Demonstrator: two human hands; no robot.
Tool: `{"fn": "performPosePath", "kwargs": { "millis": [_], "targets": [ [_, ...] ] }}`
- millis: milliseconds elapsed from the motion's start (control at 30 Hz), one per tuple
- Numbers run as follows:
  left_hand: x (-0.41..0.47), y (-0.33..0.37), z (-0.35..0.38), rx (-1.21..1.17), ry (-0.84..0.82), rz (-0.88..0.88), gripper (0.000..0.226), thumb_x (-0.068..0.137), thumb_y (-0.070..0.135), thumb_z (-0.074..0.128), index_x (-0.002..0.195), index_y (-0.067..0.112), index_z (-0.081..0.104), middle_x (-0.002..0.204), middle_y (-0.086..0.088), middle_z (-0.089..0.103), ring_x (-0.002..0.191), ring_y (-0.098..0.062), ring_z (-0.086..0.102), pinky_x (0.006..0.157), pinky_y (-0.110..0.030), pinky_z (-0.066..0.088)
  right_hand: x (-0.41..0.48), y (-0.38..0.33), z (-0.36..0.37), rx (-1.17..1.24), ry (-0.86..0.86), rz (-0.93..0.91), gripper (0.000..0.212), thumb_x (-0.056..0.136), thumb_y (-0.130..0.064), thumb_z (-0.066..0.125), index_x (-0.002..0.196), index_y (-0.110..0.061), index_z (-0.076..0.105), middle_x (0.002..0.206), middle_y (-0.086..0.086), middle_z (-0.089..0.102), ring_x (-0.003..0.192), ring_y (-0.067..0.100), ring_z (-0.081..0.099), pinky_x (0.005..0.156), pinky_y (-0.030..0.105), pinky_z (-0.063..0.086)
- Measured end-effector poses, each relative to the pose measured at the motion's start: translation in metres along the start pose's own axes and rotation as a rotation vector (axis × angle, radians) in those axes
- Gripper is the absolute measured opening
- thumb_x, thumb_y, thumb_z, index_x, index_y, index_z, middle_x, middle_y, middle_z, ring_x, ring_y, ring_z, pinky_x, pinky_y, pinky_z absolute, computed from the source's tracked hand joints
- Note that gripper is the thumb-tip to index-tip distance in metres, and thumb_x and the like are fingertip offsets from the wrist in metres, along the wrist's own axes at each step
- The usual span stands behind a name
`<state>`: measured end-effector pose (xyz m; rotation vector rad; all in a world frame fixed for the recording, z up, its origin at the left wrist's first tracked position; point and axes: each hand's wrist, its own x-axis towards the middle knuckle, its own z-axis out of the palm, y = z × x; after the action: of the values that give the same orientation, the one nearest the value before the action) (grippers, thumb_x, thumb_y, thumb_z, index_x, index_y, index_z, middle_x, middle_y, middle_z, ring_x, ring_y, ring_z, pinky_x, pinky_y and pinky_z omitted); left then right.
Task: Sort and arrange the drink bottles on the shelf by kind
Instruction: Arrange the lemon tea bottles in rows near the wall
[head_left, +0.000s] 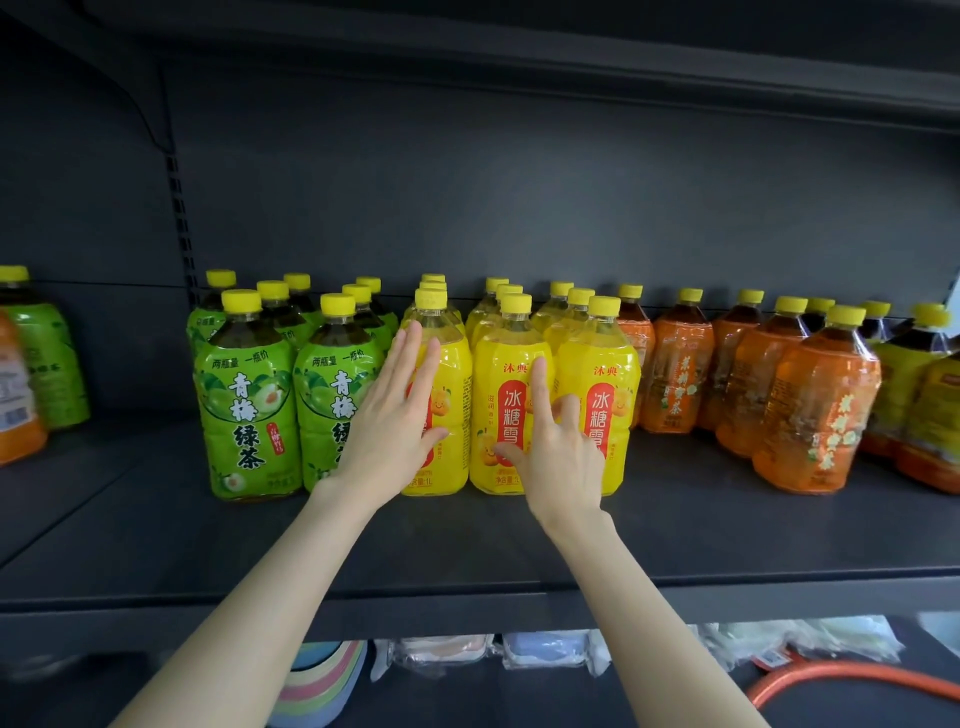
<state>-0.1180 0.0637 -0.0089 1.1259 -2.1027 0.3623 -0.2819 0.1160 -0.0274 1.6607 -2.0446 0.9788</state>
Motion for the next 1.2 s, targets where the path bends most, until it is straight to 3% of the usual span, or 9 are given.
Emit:
{"fn": "performPosePath", "kwargs": {
  "millis": [133, 200, 267, 367, 467, 700, 800, 967, 1200],
  "targets": [
    [-0.001, 0.010, -0.012, 0.047, -0.025, -0.032, 0.092, 0.084, 0.026, 0.067, 0.150, 0.012, 0.005, 0.156, -0.007, -0.014, 0.143, -0.021, -0.009, 0.110, -0.038, 0.027, -0.003, -0.001, -0.015, -0.028, -0.089, -0.024, 0.092, 0.090, -0.044, 0.059, 0.152, -0.024, -0.006, 0.129, 0.012, 0.045, 0.082, 0.022, 0.060, 0.057, 0.027, 0.041],
    [-0.003, 0.015, -0.023, 0.040, -0.036, -0.039, 0.075, 0.089, 0.028, 0.061, 0.149, 0.014, 0.017, 0.159, -0.007, -0.003, 0.146, -0.022, 0.001, 0.108, -0.038, 0.034, -0.002, -0.002, -0.026, -0.013, -0.099, -0.048, 0.076, 0.094, -0.038, 0.054, 0.152, -0.020, 0.008, 0.128, 0.012, 0.047, 0.095, 0.027, 0.061, 0.063, 0.031, 0.046],
    [-0.007, 0.019, -0.037, 0.031, -0.041, -0.047, 0.055, 0.092, 0.031, 0.056, 0.142, 0.015, 0.038, 0.157, -0.006, 0.019, 0.142, -0.024, 0.024, 0.102, -0.039, 0.041, 0.000, -0.005, -0.036, 0.028, -0.090, -0.092, 0.055, 0.097, -0.034, 0.050, 0.145, -0.015, 0.032, 0.129, 0.011, 0.050, 0.106, 0.029, 0.058, 0.072, 0.034, 0.051],
    [-0.014, 0.019, -0.061, 0.022, -0.039, -0.068, 0.043, 0.094, 0.036, 0.051, 0.133, 0.019, 0.050, 0.137, -0.001, 0.052, 0.110, -0.020, 0.060, 0.087, -0.038, 0.051, 0.002, -0.020, -0.052, 0.118, -0.080, -0.183, 0.036, 0.097, -0.030, 0.050, 0.127, -0.010, 0.054, 0.127, 0.008, 0.053, 0.109, 0.028, 0.056, 0.077, 0.036, 0.052],
    [-0.023, 0.014, -0.091, 0.014, 0.041, -0.058, 0.037, 0.093, 0.037, 0.053, 0.125, 0.018, 0.058, 0.113, 0.000, 0.068, 0.091, -0.019, 0.067, 0.075, -0.035, 0.056, 0.004, -0.043, -0.065, 0.200, -0.055, -0.231, 0.033, 0.096, -0.030, 0.052, 0.122, -0.011, 0.058, 0.125, 0.005, 0.054, 0.109, 0.029, 0.055, 0.077, 0.036, 0.050],
    [-0.067, -0.043, -0.163, 0.017, 0.204, -0.096, 0.034, 0.086, 0.039, 0.051, 0.106, 0.017, 0.068, 0.088, 0.005, 0.072, 0.074, -0.022, 0.068, 0.064, -0.039, 0.057, -0.014, -0.126, -0.080, 0.403, 0.036, -0.306, 0.030, 0.093, -0.030, 0.057, 0.117, -0.013, 0.063, 0.117, 0.003, 0.059, 0.100, 0.025, 0.060, 0.074, 0.034, 0.047],
    [-0.100, -0.084, -0.188, -0.002, 0.216, -0.125, 0.039, 0.085, 0.043, 0.046, 0.104, 0.017, 0.068, 0.088, 0.005, 0.072, 0.076, -0.020, 0.069, 0.062, -0.038, 0.057, -0.036, -0.172, -0.069, 0.473, 0.039, -0.321, 0.028, 0.092, -0.028, 0.058, 0.114, -0.011, 0.064, 0.115, 0.003, 0.061, 0.098, 0.024, 0.061, 0.075, 0.035, 0.048],
    [-0.164, -0.164, -0.216, 0.018, 0.190, -0.203, 0.031, 0.083, 0.034, 0.054, 0.103, 0.016, 0.069, 0.088, 0.007, 0.071, 0.076, -0.016, 0.067, 0.056, -0.031, 0.054, -0.082, -0.255, -0.029, 0.540, -0.008, -0.267, 0.026, 0.093, -0.026, 0.057, 0.113, -0.012, 0.064, 0.113, 0.002, 0.059, 0.096, 0.023, 0.059, 0.075, 0.035, 0.047],
    [-0.202, -0.272, -0.231, -0.079, 0.230, -0.307, 0.030, 0.083, 0.032, 0.055, 0.105, 0.016, 0.067, 0.094, 0.006, 0.067, 0.085, -0.018, 0.065, 0.067, -0.036, 0.054, -0.102, -0.362, 0.022, 0.551, -0.084, -0.258, 0.027, 0.093, -0.028, 0.057, 0.115, -0.013, 0.063, 0.115, -0.001, 0.057, 0.098, 0.020, 0.058, 0.078, 0.033, 0.047]
  ]
}}
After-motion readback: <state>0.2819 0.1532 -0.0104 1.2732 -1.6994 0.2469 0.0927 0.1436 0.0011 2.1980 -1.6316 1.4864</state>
